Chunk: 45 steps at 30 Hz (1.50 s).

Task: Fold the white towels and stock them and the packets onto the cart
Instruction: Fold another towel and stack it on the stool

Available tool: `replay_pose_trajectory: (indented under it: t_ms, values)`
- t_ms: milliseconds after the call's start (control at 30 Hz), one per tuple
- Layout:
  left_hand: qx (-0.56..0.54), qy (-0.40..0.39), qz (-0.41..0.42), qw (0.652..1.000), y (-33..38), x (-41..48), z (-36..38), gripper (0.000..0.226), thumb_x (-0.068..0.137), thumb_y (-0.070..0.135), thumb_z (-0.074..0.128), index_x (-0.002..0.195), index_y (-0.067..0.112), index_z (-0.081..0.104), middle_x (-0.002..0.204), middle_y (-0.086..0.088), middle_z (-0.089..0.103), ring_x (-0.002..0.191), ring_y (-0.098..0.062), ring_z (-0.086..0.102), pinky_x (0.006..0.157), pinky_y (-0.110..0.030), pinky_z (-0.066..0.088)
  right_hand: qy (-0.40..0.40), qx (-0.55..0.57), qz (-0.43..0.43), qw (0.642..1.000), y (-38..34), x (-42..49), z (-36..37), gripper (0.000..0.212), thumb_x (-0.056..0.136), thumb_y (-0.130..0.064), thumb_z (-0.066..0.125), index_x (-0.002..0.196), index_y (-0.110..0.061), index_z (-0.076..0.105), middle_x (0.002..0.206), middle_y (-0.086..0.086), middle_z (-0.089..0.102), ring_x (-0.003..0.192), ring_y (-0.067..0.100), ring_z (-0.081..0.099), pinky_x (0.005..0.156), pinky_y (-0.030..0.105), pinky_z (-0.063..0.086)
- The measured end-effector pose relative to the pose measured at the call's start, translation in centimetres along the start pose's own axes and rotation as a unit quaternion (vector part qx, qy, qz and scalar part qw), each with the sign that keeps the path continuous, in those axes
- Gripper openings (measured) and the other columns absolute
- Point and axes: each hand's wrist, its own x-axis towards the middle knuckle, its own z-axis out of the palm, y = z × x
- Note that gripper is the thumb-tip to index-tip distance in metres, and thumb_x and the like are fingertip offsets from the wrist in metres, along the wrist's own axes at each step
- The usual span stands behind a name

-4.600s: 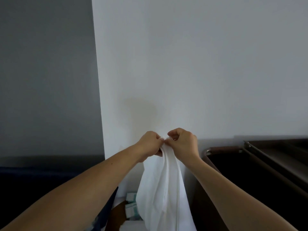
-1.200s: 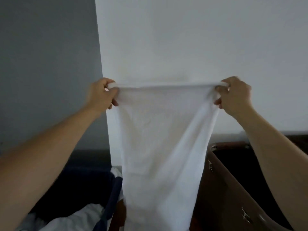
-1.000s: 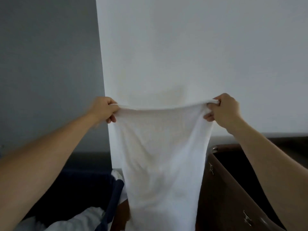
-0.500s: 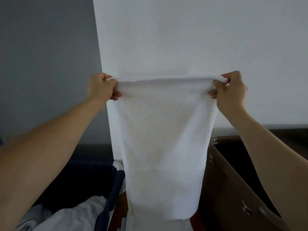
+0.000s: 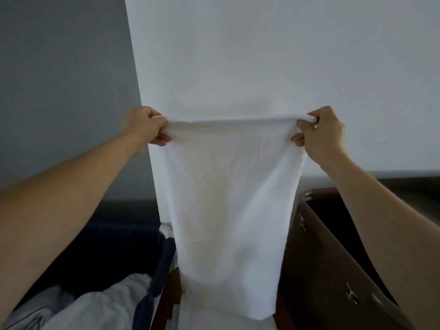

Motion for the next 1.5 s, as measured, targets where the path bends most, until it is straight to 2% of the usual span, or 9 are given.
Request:
replay_pose_trajectory:
  t_ms: [200, 367, 467, 600, 733, 867, 1067, 1300, 1500]
  values:
    - [-0.007, 0.008, -0.002, 1.0, 0.3, 2.4, 0.7, 0.01, 0.089, 0.003, 0.054, 0.085, 0.012, 0.053, 0.085, -0.018, 0.062, 0.05, -0.022, 0.068, 0.048, -0.031, 0.058, 0.0, 0.017, 0.008, 1.0, 0.1, 2.0, 1.4, 0.004, 0.099, -0.01, 0.05, 0.098, -0.013, 0.047, 0.102, 0.023, 0.067, 0.055, 0.018, 0.064, 0.047, 0.013, 0.049]
    - [-0.002, 0.028, 0.012, 1.0, 0.9, 3.3, 0.8, 0.012, 0.089, 0.004, 0.051, 0.084, 0.014, 0.05, 0.082, -0.015, 0.059, 0.047, -0.02, 0.066, 0.048, -0.03, 0.058, -0.006, 0.019, -0.011, 1.0, -0.1, 3.3, 1.7, 0.005, 0.098, -0.01, 0.048, 0.096, -0.013, 0.046, 0.102, 0.023, 0.067, 0.066, 0.028, 0.069, 0.055, 0.023, 0.056]
    - [0.004, 0.042, 0.011, 0.999, 1.2, 2.7, 0.7, 0.013, 0.089, 0.005, 0.051, 0.084, 0.016, 0.05, 0.08, -0.014, 0.059, 0.046, -0.019, 0.065, 0.048, -0.03, 0.058, -0.017, 0.026, -0.023, 0.999, 0.0, 3.2, 1.3, 0.015, 0.098, -0.009, 0.048, 0.088, -0.019, 0.045, 0.102, 0.023, 0.067, 0.068, 0.029, 0.069, 0.058, 0.024, 0.056]
    - [0.009, 0.07, -0.002, 0.998, 0.8, 0.5, 0.5, 0.016, 0.087, 0.003, 0.051, 0.082, 0.018, 0.052, 0.077, -0.014, 0.061, 0.048, -0.02, 0.067, 0.049, -0.031, 0.058, -0.041, 0.03, -0.022, 0.998, 1.1, 2.4, 0.8, 0.003, 0.1, -0.009, 0.049, 0.099, -0.012, 0.047, 0.1, 0.021, 0.067, 0.063, 0.02, 0.067, 0.056, 0.019, 0.055]
    - [0.024, 0.091, -0.019, 0.995, -0.6, -2.9, 0.4, 0.015, 0.087, 0.002, 0.053, 0.083, 0.017, 0.055, 0.075, -0.014, 0.063, 0.054, -0.025, 0.069, 0.052, -0.034, 0.059, -0.065, 0.036, -0.009, 0.997, 2.4, 0.6, 0.1, 0.004, 0.1, -0.012, 0.051, 0.1, -0.013, 0.048, 0.098, 0.018, 0.068, 0.066, 0.019, 0.069, 0.058, 0.019, 0.056]
    - [0.037, 0.088, -0.039, 0.995, -1.9, -7.7, 0.1, 0.015, 0.09, 0.001, 0.054, 0.084, 0.015, 0.055, 0.074, -0.014, 0.062, 0.053, -0.022, 0.069, 0.051, -0.032, 0.059, -0.089, 0.037, 0.002, 0.995, 3.2, -2.9, -1.7, 0.004, 0.101, -0.015, 0.051, 0.099, -0.015, 0.048, 0.096, 0.016, 0.068, 0.072, 0.021, 0.071, 0.063, 0.024, 0.057]
    - [0.055, 0.062, -0.069, 0.994, -4.2, -17.3, -1.2, 0.014, 0.089, 0.001, 0.055, 0.082, 0.013, 0.058, 0.078, -0.016, 0.066, 0.059, -0.026, 0.071, 0.058, -0.037, 0.062, -0.123, 0.011, 0.054, 0.991, 4.9, -11.4, -4.9, 0.003, 0.102, -0.015, 0.052, 0.102, -0.015, 0.049, 0.099, 0.015, 0.066, 0.078, 0.024, 0.071, 0.066, 0.028, 0.057]
    - [0.086, -0.042, -0.11, 0.989, -8.7, -30.8, -3.8, 0.007, 0.092, 0.006, 0.059, 0.098, 0.005, 0.064, 0.089, -0.015, 0.069, 0.068, -0.026, 0.074, 0.066, -0.042, 0.063, -0.161, -0.072, 0.115, 0.978, 8.0, -24.6, -9.7, 0.006, 0.101, -0.016, 0.055, 0.106, -0.015, 0.052, 0.096, 0.012, 0.067, 0.079, 0.023, 0.07, 0.067, 0.029, 0.055]
    - [0.127, -0.108, -0.166, 0.972, -12.0, -41.8, -5.7, 0.011, 0.091, 0.003, 0.061, 0.102, 0.006, 0.063, 0.089, -0.014, 0.069, 0.066, -0.02, 0.074, 0.057, -0.027, 0.06, -0.217, -0.125, 0.194, 0.949, 10.0, -34.4, -13.2, 0.009, 0.099, -0.016, 0.058, 0.106, -0.014, 0.053, 0.099, 0.015, 0.066, 0.086, 0.029, 0.07, 0.071, 0.034, 0.058]
